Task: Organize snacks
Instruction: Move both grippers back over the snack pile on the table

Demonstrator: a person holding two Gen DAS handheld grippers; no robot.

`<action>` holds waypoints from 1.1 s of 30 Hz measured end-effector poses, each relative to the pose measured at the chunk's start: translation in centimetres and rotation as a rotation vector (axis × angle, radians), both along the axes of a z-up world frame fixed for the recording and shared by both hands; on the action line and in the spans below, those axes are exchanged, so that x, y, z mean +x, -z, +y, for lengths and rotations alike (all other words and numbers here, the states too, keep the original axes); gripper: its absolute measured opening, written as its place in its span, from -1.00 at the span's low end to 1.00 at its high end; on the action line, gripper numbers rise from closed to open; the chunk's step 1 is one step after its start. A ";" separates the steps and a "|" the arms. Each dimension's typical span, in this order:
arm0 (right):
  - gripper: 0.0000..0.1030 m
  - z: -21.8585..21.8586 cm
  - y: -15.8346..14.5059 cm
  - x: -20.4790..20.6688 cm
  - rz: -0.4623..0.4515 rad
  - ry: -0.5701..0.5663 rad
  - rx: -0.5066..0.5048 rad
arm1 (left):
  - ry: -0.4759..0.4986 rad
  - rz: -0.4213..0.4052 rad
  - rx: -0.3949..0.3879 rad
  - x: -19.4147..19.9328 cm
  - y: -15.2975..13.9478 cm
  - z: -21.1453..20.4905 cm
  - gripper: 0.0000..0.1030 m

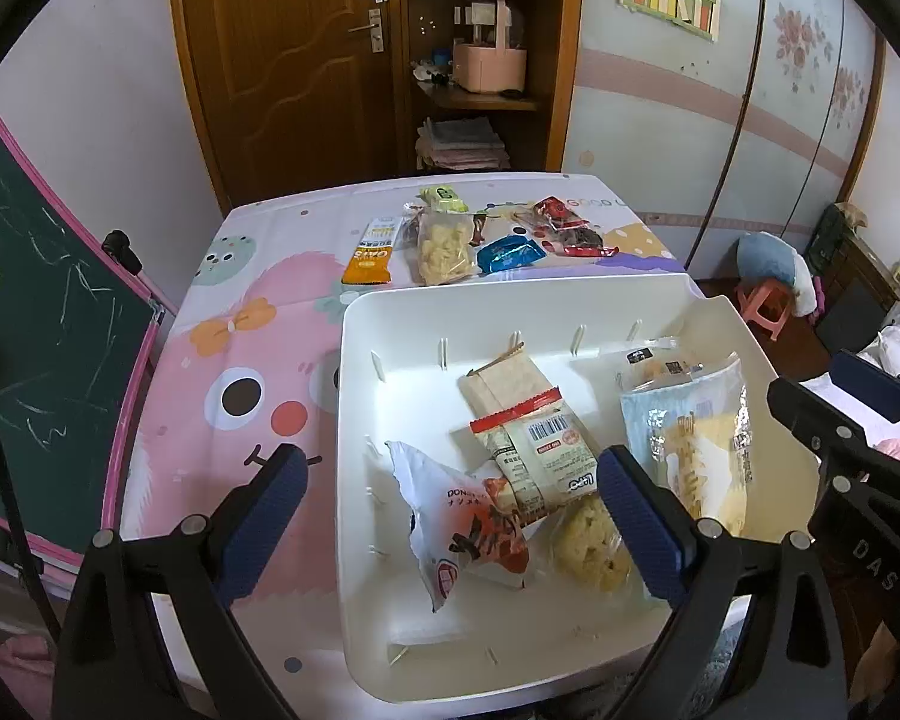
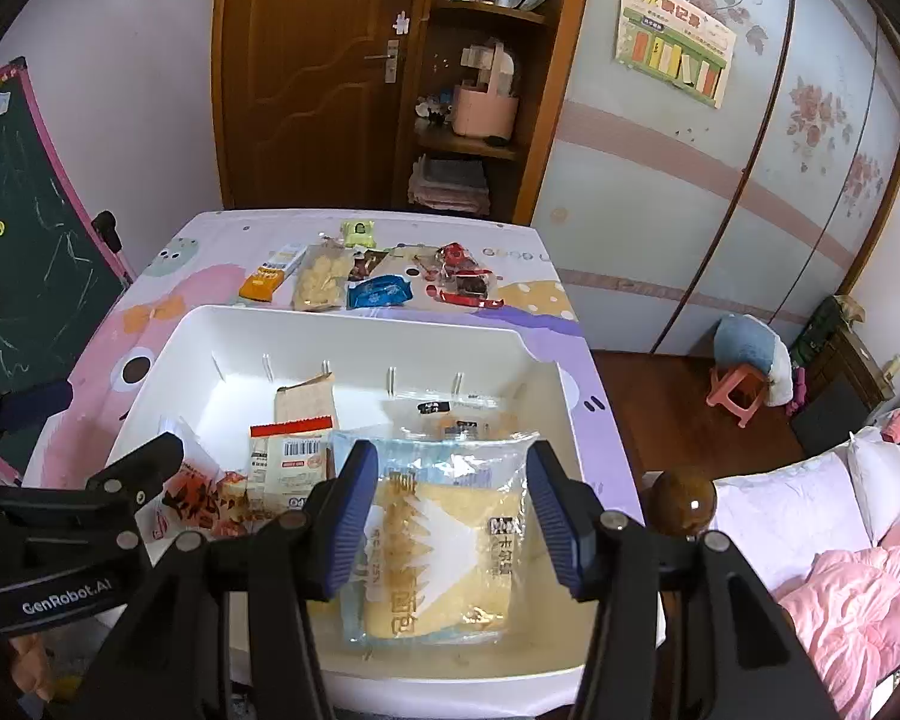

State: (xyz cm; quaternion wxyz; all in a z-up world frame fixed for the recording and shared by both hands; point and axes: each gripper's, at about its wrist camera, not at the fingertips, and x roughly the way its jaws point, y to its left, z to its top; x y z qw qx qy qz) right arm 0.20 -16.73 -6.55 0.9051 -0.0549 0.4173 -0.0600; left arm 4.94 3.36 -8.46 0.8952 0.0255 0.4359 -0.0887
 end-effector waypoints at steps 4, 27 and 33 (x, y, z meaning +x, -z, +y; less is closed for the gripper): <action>0.01 0.1 0.3 -0.1 0.008 0.001 0.003 | 0.000 0.005 0.001 0.0 0.1 -0.1 0.88; 0.01 0.4 3.2 1.8 0.100 -0.011 0.034 | -0.022 0.045 0.007 1.6 1.8 0.3 0.88; 0.01 0.5 3.5 3.2 0.116 -0.010 0.026 | -0.021 0.053 0.026 3.0 1.5 0.4 0.88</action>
